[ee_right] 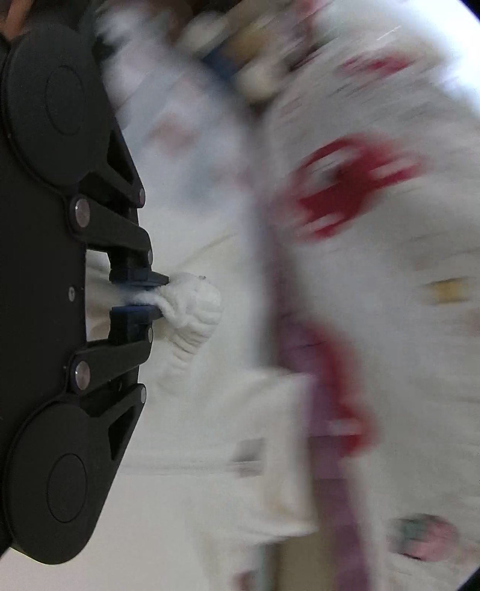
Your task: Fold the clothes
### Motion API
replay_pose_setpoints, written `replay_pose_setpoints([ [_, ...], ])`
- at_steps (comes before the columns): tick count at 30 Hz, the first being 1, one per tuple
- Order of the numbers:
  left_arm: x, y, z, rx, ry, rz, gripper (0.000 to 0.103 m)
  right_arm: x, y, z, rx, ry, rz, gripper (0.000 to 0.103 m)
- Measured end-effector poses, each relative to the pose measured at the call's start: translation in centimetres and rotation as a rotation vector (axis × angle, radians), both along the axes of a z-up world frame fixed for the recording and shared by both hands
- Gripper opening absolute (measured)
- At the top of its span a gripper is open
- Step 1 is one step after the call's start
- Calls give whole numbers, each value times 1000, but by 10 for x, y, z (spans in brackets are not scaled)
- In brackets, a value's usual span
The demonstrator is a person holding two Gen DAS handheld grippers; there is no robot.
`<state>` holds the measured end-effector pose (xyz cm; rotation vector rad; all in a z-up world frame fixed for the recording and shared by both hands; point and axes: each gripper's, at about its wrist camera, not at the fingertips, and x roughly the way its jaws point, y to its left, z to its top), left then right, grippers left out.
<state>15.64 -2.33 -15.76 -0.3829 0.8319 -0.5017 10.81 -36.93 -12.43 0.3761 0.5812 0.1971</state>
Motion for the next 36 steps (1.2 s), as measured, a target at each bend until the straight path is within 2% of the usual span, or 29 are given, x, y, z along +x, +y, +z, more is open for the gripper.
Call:
replay_pose_setpoints([
  [1, 0, 3, 1, -11, 1, 9, 58, -16, -14, 19, 40, -112, -9, 12],
  [4, 1, 9, 1, -63, 23, 41, 59, -66, -46, 42, -29, -244, -148, 12],
  [6, -1, 8, 5, -55, 7, 53, 59, -99, -68, 54, -76, -324, -241, 12],
  [8, -4, 4, 10, -24, -22, 44, 59, -118, -86, 33, -125, -274, -339, 12],
  [9, -6, -1, 13, -5, -34, 16, 60, -123, -100, 15, -94, -223, -388, 12],
  [11, -10, -14, 17, 12, -45, -81, 69, -130, -122, -23, -19, -120, -486, 15],
  [13, -17, -32, 19, 35, -54, -183, 69, -134, -137, -62, 65, -1, -562, 18],
  [14, -20, -42, 19, 62, -64, -212, 69, -135, -142, -76, 108, 32, -587, 19],
  [15, -24, -51, 18, 90, -74, -242, 69, -137, -146, -89, 149, 62, -610, 24],
  [17, -28, -69, 15, 135, -82, -290, 69, -139, -152, -98, 187, 101, -637, 31],
  [19, -32, -80, 11, 159, -70, -325, 69, -135, -150, -95, 152, 118, -647, 46],
  [21, -36, -89, 8, 195, -69, -355, 69, -136, -151, -94, 145, 145, -688, 54],
  [23, -44, -100, 7, 328, -133, -363, 73, -140, -154, -94, 162, 170, -752, 54],
  [24, -49, -106, 4, 425, -170, -365, 73, -142, -152, -92, 149, 171, -792, 56],
  [26, -50, -112, -5, 541, -177, -374, 73, -145, -149, -88, 120, 171, -868, 57],
  [29, -44, -108, -8, 505, -136, -350, 73, -143, -145, -76, 93, 178, -872, 58],
  [31, -42, -103, -3, 466, -142, -338, 73, -143, -150, -74, 191, 242, -816, 60],
  [34, -44, -101, 3, 377, -168, -347, 73, -150, -160, -84, 395, 354, -702, 60],
  [36, -47, -104, 7, 317, -192, -372, 73, -165, -163, -84, 443, 346, -691, 60],
])
